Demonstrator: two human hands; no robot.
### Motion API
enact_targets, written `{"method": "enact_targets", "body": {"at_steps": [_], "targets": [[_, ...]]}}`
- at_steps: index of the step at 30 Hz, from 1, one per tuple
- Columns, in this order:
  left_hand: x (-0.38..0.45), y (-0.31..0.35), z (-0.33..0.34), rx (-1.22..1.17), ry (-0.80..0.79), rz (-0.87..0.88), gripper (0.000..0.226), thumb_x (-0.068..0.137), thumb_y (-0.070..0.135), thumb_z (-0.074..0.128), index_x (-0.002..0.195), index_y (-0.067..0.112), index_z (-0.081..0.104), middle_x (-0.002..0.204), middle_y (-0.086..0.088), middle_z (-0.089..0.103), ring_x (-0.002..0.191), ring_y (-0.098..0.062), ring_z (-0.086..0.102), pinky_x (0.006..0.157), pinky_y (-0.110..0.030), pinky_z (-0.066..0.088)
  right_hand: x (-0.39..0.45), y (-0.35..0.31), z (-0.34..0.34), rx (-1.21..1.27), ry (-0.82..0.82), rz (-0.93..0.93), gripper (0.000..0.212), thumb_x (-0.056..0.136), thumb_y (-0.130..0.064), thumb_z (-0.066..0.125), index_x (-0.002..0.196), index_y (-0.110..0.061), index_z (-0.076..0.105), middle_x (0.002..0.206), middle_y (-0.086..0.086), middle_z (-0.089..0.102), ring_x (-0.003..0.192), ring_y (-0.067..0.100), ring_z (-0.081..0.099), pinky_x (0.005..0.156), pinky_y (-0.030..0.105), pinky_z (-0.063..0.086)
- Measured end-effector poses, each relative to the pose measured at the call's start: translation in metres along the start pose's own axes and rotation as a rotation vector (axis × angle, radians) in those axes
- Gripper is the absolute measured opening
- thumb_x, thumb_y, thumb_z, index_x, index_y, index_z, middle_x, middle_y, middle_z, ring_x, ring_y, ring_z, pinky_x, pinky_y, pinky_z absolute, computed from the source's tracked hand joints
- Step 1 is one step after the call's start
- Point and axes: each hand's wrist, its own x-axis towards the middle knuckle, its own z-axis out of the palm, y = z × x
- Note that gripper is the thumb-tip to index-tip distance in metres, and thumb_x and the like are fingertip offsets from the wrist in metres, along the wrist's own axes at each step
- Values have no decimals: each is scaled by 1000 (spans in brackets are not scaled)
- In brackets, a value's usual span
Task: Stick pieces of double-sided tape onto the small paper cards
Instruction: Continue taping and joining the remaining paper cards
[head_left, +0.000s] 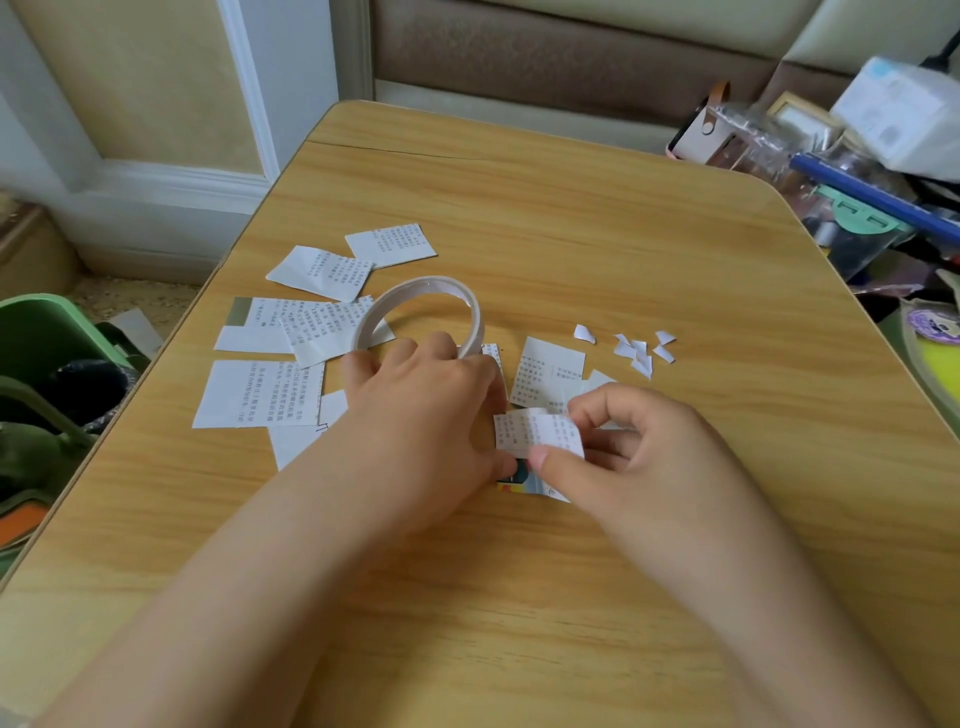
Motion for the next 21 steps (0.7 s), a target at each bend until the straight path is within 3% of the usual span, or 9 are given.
{"method": "enact_targets", "body": {"at_steps": [5, 7, 9, 11, 14, 16, 18, 21], "targets": [[0, 0, 0, 1, 3, -6, 42, 75, 62, 63, 109, 42, 49, 86, 12, 28, 113, -15, 38, 91, -34, 20, -2, -3, -4, 16, -45, 13, 11, 71, -27, 73, 75, -19, 67, 80, -7, 72, 76, 12, 69, 78, 39, 56], [-1, 0, 0, 4, 4, -10, 43, 75, 63, 63, 109, 41, 49, 86, 12, 27, 114, -15, 39, 90, -34, 19, -2, -2, -3, 27, -39, 3, 12, 67, -32, 73, 74, -24, 67, 85, -10, 70, 81, 10, 67, 77, 31, 54], [-1, 0, -1, -6, 12, -9, 39, 75, 62, 63, 105, 42, 48, 84, 12, 28, 113, -14, 39, 90, -33, 19, -2, 0, -1, 30, 10, -16, 14, 65, -32, 75, 75, -31, 65, 96, -20, 64, 93, -3, 62, 78, 17, 48], [-2, 0, -1, -21, 16, -7, 35, 75, 59, 63, 98, 42, 44, 83, 14, 28, 111, -13, 38, 90, -33, 19, 0, 2, 1, 22, 66, -40, 20, 68, -26, 77, 77, -36, 63, 104, -27, 57, 103, -5, 58, 85, 20, 46], [-2, 0, -3, -59, 29, 2, 31, 77, 55, 64, 96, 43, 44, 88, 13, 32, 110, -11, 39, 96, -33, 20, 2, 3, 2, 12, 99, -59, 19, 72, -19, 77, 77, -30, 62, 82, 1, 69, 82, 19, 67, 73, 35, 54], [-3, 0, -7, -152, 61, -7, 26, 78, 50, 66, 98, 42, 50, 89, 15, 35, 103, -6, 38, 95, -32, 21, 4, 3, -1, 50, 140, -89, 18, 74, -17, 76, 75, -27, 61, 65, 12, 64, 66, 31, 62, 56, 28, 46], [-5, 0, -13, -321, 115, -34, 20, 80, 44, 65, 98, 39, 58, 87, 17, 35, 83, 1, 36, 90, -30, 27, 5, 3, -7, 147, 193, -129, 17, 74, -13, 75, 72, -23, 62, 53, 3, 59, 52, 22, 54, 52, 22, 40], [-9, 5, -23, -566, 231, -39, 20, 73, 51, 56, 85, 37, 65, 72, 13, 38, 69, 13, 46, 80, -29, 36, 8, -3, -14, 350, 207, -189, 15, 76, -6, 74, 71, -16, 64, 64, 7, 67, 59, 14, 58, 58, 24, 46]]}}
